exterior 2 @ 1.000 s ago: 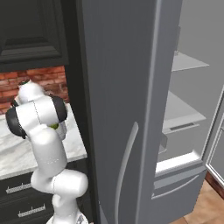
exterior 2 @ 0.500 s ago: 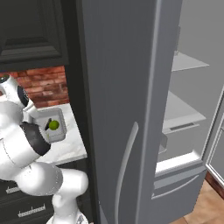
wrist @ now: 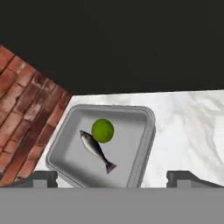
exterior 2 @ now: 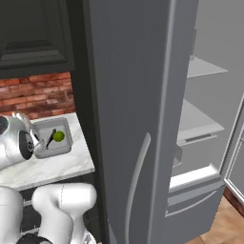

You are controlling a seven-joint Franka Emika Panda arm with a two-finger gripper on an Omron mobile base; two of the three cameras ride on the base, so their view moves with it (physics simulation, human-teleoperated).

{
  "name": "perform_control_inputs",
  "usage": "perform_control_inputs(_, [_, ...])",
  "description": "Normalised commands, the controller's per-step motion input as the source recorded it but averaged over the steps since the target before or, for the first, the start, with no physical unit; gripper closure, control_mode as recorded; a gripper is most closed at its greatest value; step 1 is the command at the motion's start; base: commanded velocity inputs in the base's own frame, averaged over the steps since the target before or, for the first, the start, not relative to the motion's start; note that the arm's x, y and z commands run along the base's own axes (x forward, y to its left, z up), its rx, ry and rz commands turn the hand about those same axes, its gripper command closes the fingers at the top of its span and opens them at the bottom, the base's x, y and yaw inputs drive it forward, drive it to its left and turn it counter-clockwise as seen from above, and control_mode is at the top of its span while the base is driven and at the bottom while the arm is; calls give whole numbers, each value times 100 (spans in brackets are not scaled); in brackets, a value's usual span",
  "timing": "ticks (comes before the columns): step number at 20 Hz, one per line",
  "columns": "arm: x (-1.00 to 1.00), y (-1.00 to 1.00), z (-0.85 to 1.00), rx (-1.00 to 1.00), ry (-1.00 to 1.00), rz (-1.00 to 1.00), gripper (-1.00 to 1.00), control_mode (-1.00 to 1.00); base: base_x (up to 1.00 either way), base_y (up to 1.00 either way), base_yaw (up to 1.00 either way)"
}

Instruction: Place one lime and one fish in each tupperware on the nearby counter, to pack two identical lunches.

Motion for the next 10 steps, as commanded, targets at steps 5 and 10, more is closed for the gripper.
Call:
perform_control_inputs(5, [-100,16,-72,-15,-87,0,-100,-100,0,0,0])
perform_control_inputs(10, [-92,100,12,-36,-68,8,-100,-100,0,0,0])
